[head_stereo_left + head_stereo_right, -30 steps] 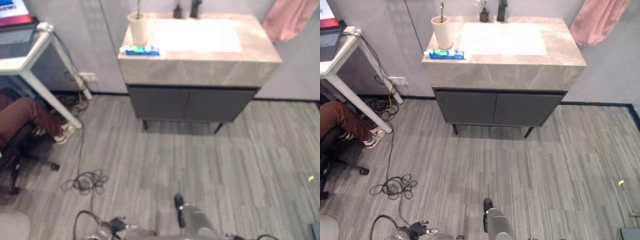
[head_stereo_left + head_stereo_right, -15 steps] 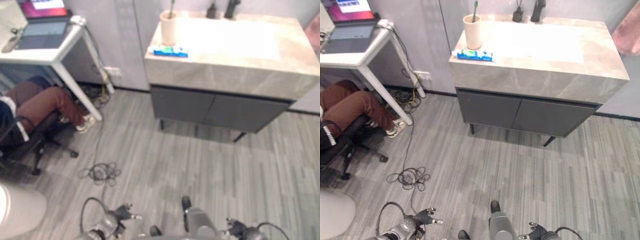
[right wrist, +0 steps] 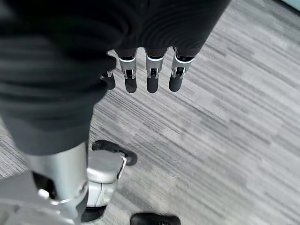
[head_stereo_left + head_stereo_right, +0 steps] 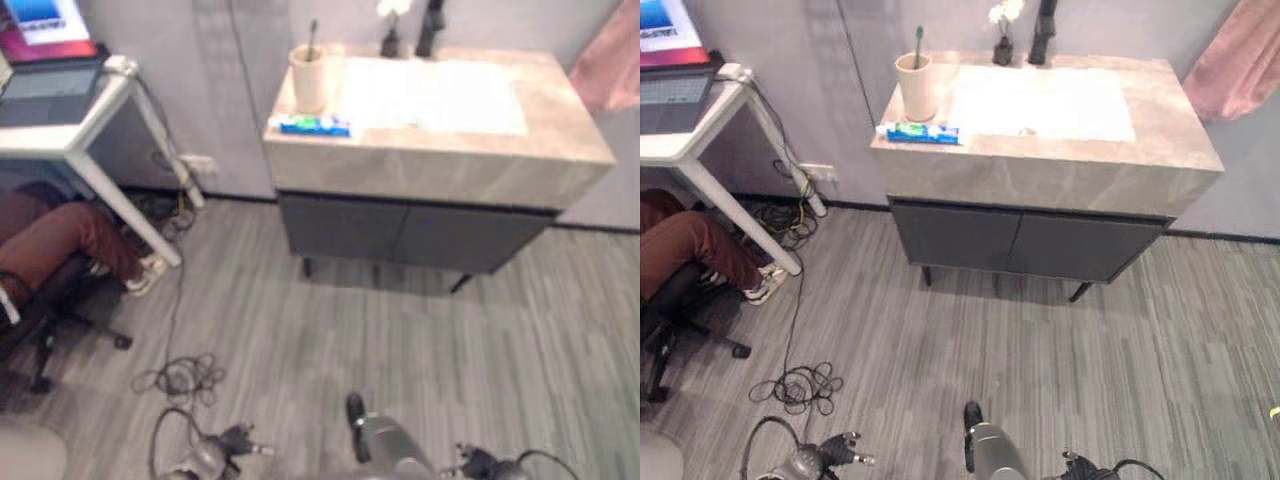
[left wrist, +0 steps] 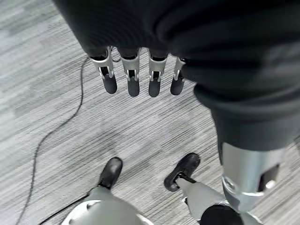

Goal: Put brush and paste in cup on sink, flatten towel.

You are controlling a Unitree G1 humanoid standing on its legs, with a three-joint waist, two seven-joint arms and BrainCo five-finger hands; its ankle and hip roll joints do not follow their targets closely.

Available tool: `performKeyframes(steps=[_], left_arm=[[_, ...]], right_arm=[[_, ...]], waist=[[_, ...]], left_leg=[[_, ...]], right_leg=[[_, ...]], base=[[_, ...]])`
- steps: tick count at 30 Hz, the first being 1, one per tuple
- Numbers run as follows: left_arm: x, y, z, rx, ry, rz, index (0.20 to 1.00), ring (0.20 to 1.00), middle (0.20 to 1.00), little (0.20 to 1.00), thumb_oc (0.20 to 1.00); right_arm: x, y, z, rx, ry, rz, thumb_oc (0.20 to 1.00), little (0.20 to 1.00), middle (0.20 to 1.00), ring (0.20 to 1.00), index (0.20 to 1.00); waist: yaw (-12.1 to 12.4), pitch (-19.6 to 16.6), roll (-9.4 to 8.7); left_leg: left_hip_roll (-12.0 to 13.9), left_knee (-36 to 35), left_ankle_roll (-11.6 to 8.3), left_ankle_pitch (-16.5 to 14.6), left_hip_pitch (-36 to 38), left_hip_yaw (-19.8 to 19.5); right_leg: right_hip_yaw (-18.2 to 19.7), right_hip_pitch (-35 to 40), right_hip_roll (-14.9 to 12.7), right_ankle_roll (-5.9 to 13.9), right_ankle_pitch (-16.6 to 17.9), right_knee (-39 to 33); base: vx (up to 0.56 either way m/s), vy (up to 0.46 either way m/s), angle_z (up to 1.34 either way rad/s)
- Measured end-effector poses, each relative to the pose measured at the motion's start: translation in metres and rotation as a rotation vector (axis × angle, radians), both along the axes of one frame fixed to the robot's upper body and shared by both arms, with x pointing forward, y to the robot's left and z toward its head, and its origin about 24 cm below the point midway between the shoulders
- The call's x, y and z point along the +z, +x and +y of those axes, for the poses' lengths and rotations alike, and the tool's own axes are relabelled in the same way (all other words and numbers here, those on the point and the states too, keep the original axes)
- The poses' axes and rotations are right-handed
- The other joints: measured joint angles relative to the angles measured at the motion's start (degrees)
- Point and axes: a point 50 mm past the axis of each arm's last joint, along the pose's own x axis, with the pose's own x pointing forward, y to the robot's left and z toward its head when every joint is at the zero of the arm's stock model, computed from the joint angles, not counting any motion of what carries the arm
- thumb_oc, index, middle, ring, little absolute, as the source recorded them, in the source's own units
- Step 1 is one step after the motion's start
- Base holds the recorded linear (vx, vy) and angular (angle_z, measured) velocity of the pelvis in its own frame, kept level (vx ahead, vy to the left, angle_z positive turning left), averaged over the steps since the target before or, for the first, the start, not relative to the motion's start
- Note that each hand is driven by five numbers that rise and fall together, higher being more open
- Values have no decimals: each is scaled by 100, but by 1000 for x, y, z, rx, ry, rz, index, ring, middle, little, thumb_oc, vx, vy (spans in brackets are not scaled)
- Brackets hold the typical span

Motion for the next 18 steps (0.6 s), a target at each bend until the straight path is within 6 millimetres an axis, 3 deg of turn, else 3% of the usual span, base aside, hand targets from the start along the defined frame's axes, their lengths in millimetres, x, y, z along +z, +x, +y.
performKeyframes(steps=[3,5,9,10,11,12,14,16,17,18], left_arm=[[2,6,-1,-17,4,-12,1000,1000,1000,1000,1000],[5,17,-3,-27,1,-40,1000,1000,1000,1000,1000],[2,9,0,-10,5,-17,1000,1000,1000,1000,1000],[2,7,2,10,7,-15,1000,1000,1000,1000,1000],[-1,-5,6,44,10,13,1000,1000,1000,1000,1000],[-3,-13,7,54,10,30,1000,1000,1000,1000,1000],[-4,-20,8,76,4,42,1000,1000,1000,1000,1000],[-1,-14,13,119,7,14,1000,1000,1000,1000,1000],[0,-14,19,144,13,8,1000,1000,1000,1000,1000],[0,-15,21,161,15,8,1000,1000,1000,1000,1000]], right_arm=[[0,-1,-1,-1,-4,2,1000,1000,1000,1000,1000],[-1,-9,-4,-15,-14,32,1000,1000,1000,1000,1000],[0,-17,-12,-31,-38,60,1000,1000,1000,1000,1000],[-2,-20,-10,-43,-31,74,1000,1000,1000,1000,1000],[-5,-35,-6,-38,-23,115,1000,1000,1000,1000,1000],[-6,-39,-7,-26,-27,128,1000,1000,1000,1000,1000],[-5,-36,-8,-23,-29,114,1000,1000,1000,1000,1000],[-6,-31,-4,-13,-19,109,1000,1000,1000,1000,1000],[-5,-23,-1,10,-18,94,1000,1000,1000,1000,1000],[-5,-20,-1,11,-19,85,1000,1000,1000,1000,1000]], waist=[[-63,13,58],[-105,2,103],[-89,-87,154],[-117,-60,72],[-65,-241,-155],[-29,-341,-255],[-5,-363,-284],[106,-311,-387],[119,-180,-579],[110,-140,-660]], left_leg=[[131,26,-12,-16,18,82],[262,36,-17,-17,70,62],[463,575,-30,24,199,47],[537,926,-79,54,188,-31],[680,2032,-260,202,-140,-25],[741,2515,-270,202,-361,-77],[819,3576,-342,421,-938,-409],[849,4788,-374,508,-1643,-810],[674,4826,-377,498,-1841,-992],[572,4706,-363,472,-2035,-1036]], right_leg=[[-170,-70,77,-18,-228,201],[-510,-75,11,-84,-535,456],[-463,364,292,-378,-778,329],[-447,615,297,-445,-818,187],[-273,1040,307,-614,-629,-321],[-208,1197,318,-720,-535,-577],[-86,1504,434,-971,-387,-900],[126,1725,549,-1100,-330,-1074],[241,1920,533,-1094,-315,-1085],[266,2005,498,-1090,-318,-1100]], base=[[132,-230,-7],[183,-291,20],[264,-388,-13],[204,-379,-14],[169,-335,-24],[142,-325,-34],[111,-236,-23],[40,-72,-49],[-8,-18,-61],[36,-55,-30]])
